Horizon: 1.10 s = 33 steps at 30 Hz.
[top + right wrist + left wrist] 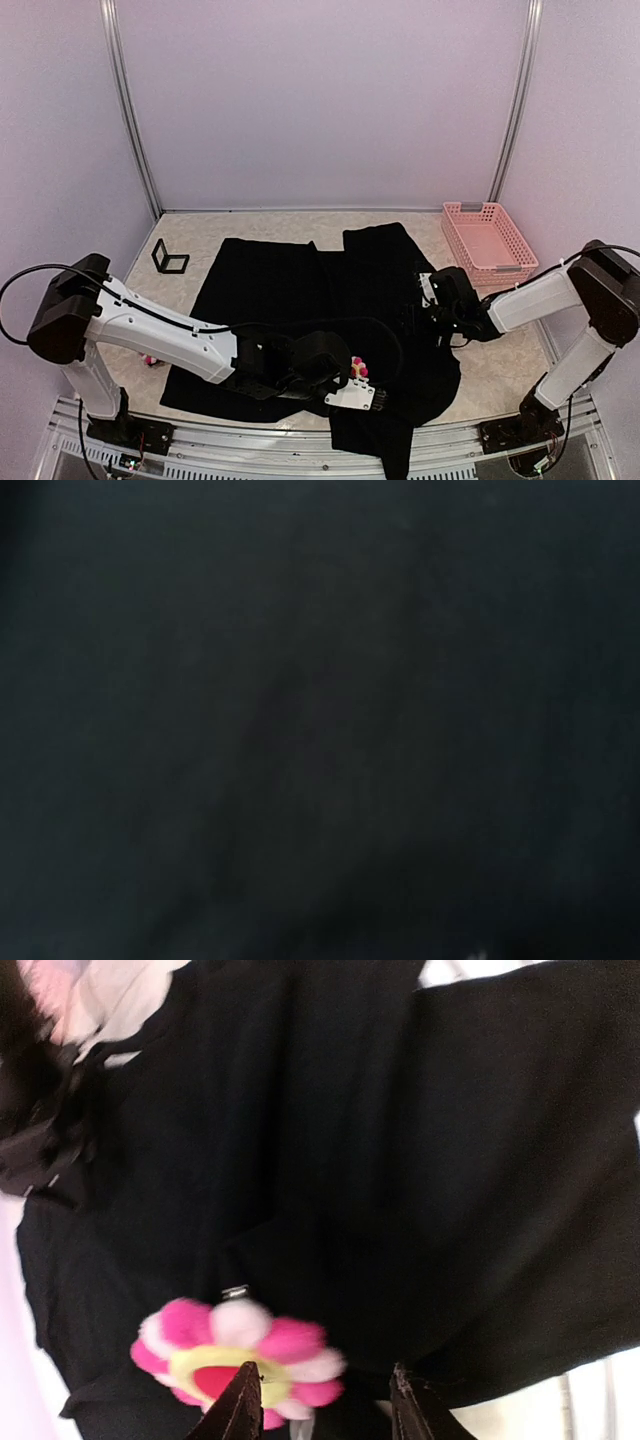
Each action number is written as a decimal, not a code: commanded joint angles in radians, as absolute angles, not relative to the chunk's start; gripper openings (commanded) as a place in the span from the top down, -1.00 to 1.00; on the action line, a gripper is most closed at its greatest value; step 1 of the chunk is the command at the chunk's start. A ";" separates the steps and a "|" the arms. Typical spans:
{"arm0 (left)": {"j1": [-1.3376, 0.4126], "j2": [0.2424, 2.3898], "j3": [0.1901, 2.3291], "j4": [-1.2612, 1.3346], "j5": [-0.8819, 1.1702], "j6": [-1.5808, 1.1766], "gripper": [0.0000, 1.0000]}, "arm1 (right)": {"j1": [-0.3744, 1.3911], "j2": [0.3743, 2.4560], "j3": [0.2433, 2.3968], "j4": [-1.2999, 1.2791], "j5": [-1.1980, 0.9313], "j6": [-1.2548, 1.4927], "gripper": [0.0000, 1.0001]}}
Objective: Pin the brooch onto the clothing
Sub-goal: Flatten out the clothing with brooches at the center of the board.
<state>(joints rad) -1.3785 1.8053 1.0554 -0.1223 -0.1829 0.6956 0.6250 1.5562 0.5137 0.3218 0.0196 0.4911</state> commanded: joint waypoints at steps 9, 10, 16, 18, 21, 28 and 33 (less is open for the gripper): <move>-1.295 1.656 1.092 -0.222 -0.055 0.334 0.12 | 0.494 1.872 0.861 0.086 0.003 0.396 -0.15; -1.234 1.648 1.087 -0.203 -0.048 0.248 0.12 | 0.477 1.897 0.898 0.070 0.002 0.378 -0.15; -0.888 1.664 0.961 -0.076 -0.054 -0.145 0.14 | 0.384 2.072 1.226 -0.068 -0.023 0.267 -0.12; -0.802 1.692 0.927 -0.047 -0.035 -0.194 0.14 | 0.381 2.122 1.364 -0.175 -0.009 0.215 -0.09; -0.707 1.722 0.874 0.036 -0.029 -0.234 0.14 | 0.396 2.085 1.441 -0.249 0.037 0.180 -0.06; -0.606 1.777 0.822 0.141 -0.037 -0.280 0.14 | 0.582 1.726 1.214 -0.408 0.163 0.263 0.27; -0.542 1.814 0.811 0.183 -0.035 -0.298 0.15 | 0.813 1.548 0.960 -0.524 0.153 0.527 1.00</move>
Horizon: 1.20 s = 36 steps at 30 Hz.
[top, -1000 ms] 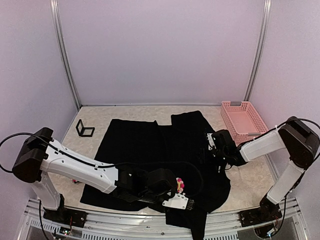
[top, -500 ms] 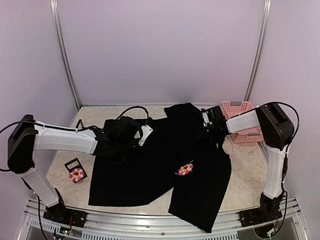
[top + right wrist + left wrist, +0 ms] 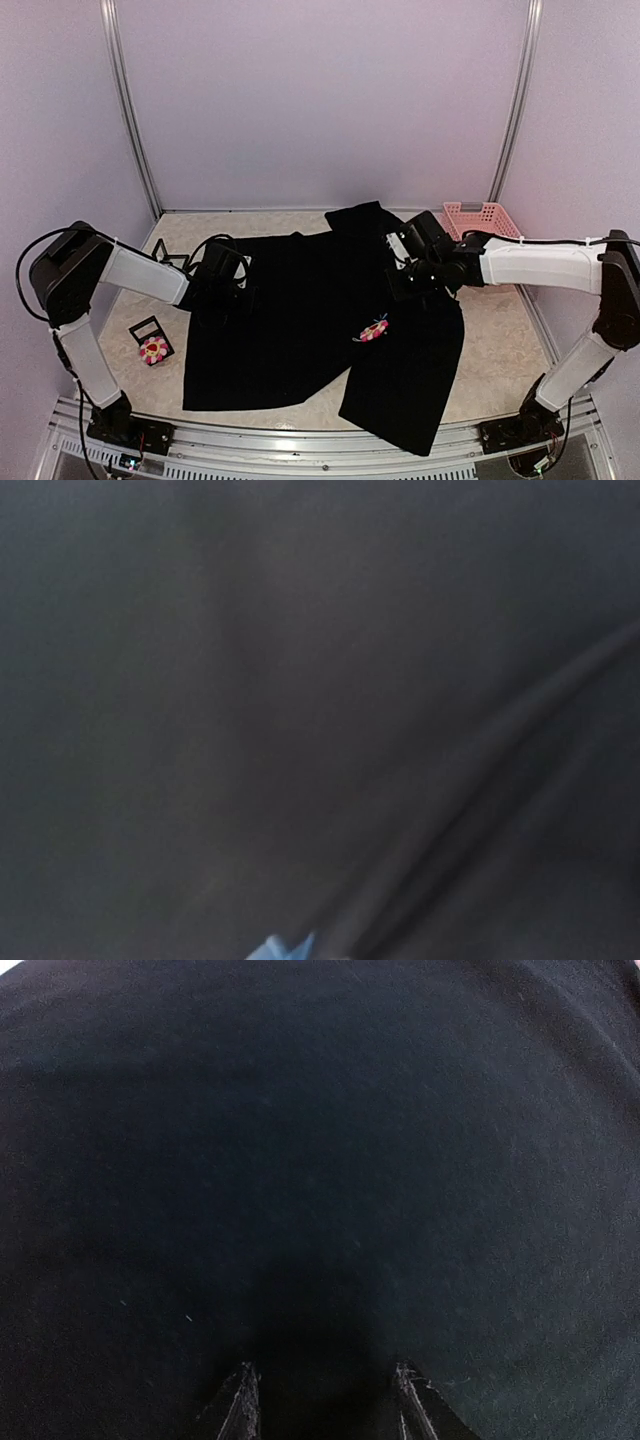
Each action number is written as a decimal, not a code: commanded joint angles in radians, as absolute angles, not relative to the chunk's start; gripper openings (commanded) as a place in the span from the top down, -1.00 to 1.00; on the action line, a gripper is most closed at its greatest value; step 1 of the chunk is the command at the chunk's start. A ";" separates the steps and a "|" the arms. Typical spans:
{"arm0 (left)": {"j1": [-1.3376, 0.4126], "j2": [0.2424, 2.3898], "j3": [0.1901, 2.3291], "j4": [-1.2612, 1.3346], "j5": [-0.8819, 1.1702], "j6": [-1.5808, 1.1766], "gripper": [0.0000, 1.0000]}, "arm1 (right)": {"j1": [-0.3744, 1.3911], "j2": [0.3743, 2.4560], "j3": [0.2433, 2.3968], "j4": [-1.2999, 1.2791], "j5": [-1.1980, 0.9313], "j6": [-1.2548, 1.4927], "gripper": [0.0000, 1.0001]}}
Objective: Pin the brooch onto the clothing
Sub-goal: Flatten out the clothing with brooches at the center of the board.
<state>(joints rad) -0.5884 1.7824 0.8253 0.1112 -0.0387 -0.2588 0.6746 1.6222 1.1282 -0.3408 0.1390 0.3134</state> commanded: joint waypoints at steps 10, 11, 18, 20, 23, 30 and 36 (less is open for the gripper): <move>-0.446 1.838 0.818 0.250 -0.113 -0.317 0.15 | 1.233 1.581 0.663 -0.468 0.027 1.069 1.00; -0.439 1.841 0.829 0.246 -0.127 -0.308 0.15 | 1.257 1.596 0.645 -0.474 0.006 1.105 1.00; -0.377 1.895 0.912 0.223 -0.152 -0.270 0.15 | 1.442 1.544 0.582 -0.639 -0.103 1.333 1.00; -0.373 1.915 0.942 0.210 -0.162 -0.258 0.15 | 1.470 1.503 0.566 -0.684 -0.120 1.363 1.00; -0.371 1.939 0.982 0.203 -0.153 -0.246 0.15 | 1.484 1.409 0.539 -0.708 -0.143 1.395 1.00; -0.394 1.913 1.008 0.204 -0.131 -0.227 0.16 | 1.413 1.213 0.649 -0.797 0.002 1.285 1.00; -0.518 1.788 0.952 0.170 -0.135 -0.249 0.16 | 0.934 1.025 0.686 -0.618 0.139 0.842 1.00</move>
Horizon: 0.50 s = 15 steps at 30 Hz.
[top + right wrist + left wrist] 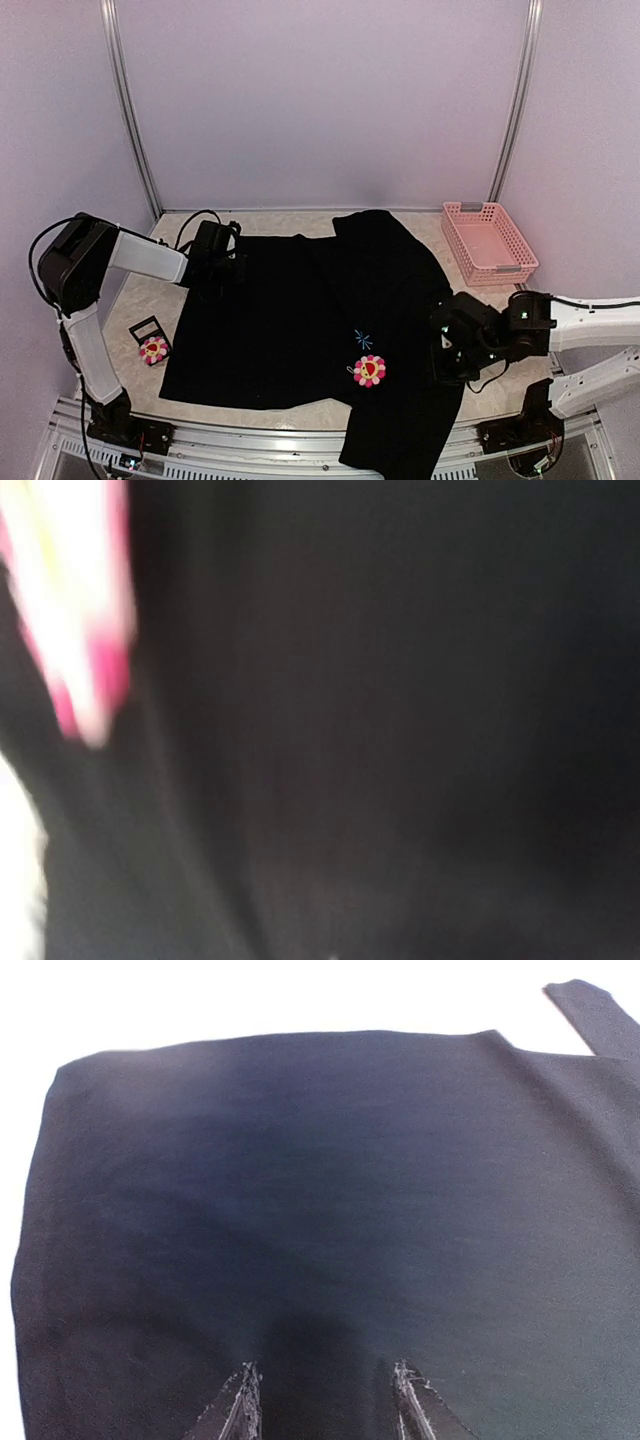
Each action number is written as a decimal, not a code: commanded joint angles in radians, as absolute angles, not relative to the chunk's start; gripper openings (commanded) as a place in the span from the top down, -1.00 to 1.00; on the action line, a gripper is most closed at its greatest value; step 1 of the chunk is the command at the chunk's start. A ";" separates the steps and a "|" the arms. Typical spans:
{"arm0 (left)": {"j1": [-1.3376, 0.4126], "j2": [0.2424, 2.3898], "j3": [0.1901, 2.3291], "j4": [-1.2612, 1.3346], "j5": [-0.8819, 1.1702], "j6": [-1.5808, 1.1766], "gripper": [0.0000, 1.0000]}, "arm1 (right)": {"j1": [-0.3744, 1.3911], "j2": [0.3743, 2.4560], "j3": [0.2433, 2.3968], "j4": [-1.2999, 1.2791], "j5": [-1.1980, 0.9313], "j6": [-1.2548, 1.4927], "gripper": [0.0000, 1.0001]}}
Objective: Pin the brooch onto the clothing
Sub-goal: Flatten out the clothing with brooches at the center of the board.
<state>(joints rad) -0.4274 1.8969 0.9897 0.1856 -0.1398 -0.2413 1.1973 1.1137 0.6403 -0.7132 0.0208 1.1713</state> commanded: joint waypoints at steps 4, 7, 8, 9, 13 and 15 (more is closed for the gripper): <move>-0.599 1.705 0.846 0.175 -0.089 -0.316 0.15 | 0.630 1.135 0.737 -0.326 0.089 0.548 1.00; -0.601 1.685 0.768 0.196 -0.041 -0.362 0.16 | 0.527 1.354 0.829 -0.160 0.004 0.375 1.00; -0.603 1.684 0.743 0.200 -0.039 -0.367 0.16 | 0.508 1.437 0.878 -0.142 -0.031 0.333 1.00; -0.602 1.685 0.728 0.202 -0.040 -0.373 0.16 | 0.492 1.532 0.933 -0.144 -0.050 0.304 1.00; -0.586 1.704 0.700 0.211 -0.017 -0.405 0.16 | 0.441 1.810 1.111 -0.174 -0.055 0.247 1.00; -0.569 1.716 0.693 0.211 -0.011 -0.416 0.16 | 0.398 1.905 1.157 -0.193 -0.035 0.256 1.00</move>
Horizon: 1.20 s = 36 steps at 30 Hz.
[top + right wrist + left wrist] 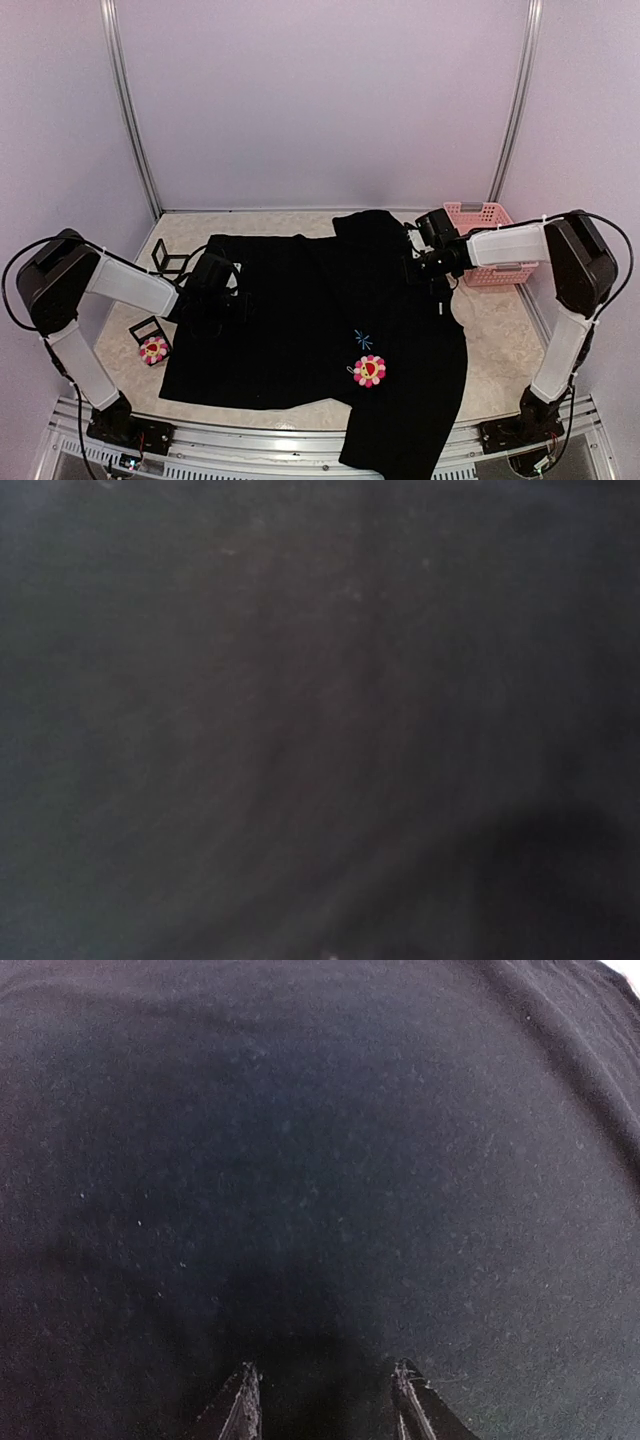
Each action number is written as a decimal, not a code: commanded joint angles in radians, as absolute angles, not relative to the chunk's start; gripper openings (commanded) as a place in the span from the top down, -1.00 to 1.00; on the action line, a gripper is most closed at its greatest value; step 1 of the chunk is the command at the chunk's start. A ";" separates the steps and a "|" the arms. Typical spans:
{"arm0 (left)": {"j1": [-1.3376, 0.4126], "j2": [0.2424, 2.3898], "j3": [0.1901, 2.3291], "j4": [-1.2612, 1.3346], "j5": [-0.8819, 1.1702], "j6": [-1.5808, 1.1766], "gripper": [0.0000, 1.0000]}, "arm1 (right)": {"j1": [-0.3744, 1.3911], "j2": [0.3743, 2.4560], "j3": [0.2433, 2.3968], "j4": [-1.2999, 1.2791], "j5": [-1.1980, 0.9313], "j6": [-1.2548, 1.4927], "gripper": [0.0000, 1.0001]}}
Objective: Pin the brooch onto the clothing
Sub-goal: Flatten out the clothing with brooches at the center of the board, then reset both arms
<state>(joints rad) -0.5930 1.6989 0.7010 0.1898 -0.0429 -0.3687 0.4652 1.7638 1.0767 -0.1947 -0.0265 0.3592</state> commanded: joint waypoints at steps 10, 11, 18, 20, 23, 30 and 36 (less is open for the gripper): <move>-0.504 1.711 0.644 0.166 -0.053 -0.395 0.16 | 0.293 2.094 1.287 -0.245 0.060 0.228 1.00; -0.492 1.709 0.643 0.167 -0.053 -0.392 0.17 | 0.293 2.100 1.301 -0.253 0.071 0.219 1.00; -0.498 1.697 0.649 0.195 -0.054 -0.355 0.17 | 0.301 2.072 1.392 -0.294 0.043 0.148 1.00; -0.528 1.675 0.680 0.195 -0.074 -0.327 0.16 | 0.321 2.035 1.413 -0.307 0.030 0.119 1.00; -0.575 1.629 0.746 0.203 -0.104 -0.256 0.15 | 0.324 1.921 1.385 -0.262 -0.074 0.096 0.68; -0.495 1.382 0.676 0.431 -0.162 -0.155 0.03 | 0.207 1.494 1.045 0.064 -0.191 0.108 -0.99; -0.305 1.183 0.491 0.599 -0.326 -0.243 -0.40 | 0.127 1.262 0.697 0.277 0.044 0.174 -0.99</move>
